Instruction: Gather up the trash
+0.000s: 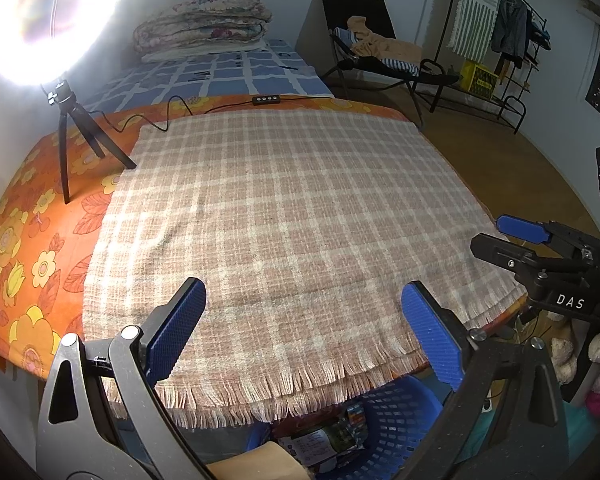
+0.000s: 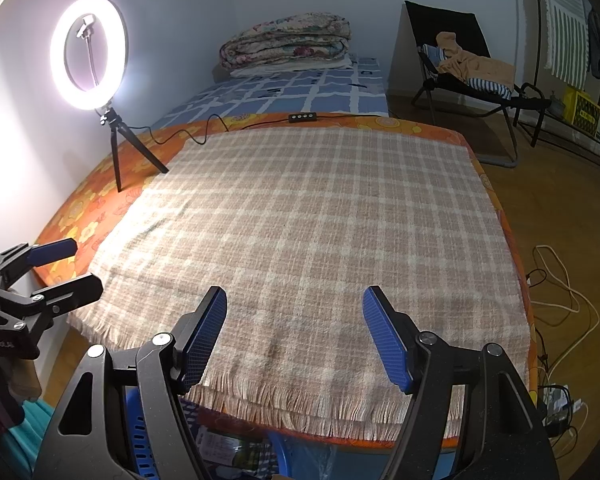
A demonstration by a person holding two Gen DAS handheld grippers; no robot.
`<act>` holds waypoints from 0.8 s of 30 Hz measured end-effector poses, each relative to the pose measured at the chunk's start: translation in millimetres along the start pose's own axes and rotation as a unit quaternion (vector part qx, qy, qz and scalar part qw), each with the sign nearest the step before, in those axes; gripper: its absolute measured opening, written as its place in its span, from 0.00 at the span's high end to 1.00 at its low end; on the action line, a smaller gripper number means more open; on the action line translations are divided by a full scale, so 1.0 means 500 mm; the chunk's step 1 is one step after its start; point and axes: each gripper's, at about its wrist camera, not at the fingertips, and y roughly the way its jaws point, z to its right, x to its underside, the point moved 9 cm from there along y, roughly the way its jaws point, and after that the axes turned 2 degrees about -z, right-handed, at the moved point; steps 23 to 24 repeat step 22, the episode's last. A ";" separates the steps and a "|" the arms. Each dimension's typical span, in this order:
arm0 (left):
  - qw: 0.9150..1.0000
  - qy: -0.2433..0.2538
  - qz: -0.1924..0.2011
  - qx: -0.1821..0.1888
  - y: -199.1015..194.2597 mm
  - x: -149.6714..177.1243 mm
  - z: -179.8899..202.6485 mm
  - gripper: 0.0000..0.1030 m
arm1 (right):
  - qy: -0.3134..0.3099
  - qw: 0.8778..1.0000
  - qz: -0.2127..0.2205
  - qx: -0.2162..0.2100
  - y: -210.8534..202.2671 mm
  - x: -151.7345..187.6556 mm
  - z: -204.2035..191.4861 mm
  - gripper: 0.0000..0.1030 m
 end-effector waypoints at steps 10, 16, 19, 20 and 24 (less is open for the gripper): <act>1.000 0.006 0.000 -0.004 0.000 0.001 -0.006 0.03 | -0.003 1.000 -0.002 0.000 0.001 0.001 0.001 0.32; 1.000 0.006 0.001 -0.006 0.001 0.000 -0.008 0.03 | -0.005 1.000 -0.004 0.001 0.003 0.005 0.002 0.32; 1.000 0.003 0.003 -0.011 -0.001 -0.002 -0.017 0.03 | -0.008 1.000 -0.006 0.002 0.005 0.008 0.003 0.32; 1.000 0.002 0.005 -0.013 -0.001 -0.003 -0.020 0.03 | -0.009 1.000 -0.006 0.002 0.006 0.008 0.002 0.32; 1.000 0.002 0.006 -0.015 -0.002 -0.004 -0.025 0.03 | -0.010 1.000 -0.007 0.002 0.007 0.009 0.004 0.32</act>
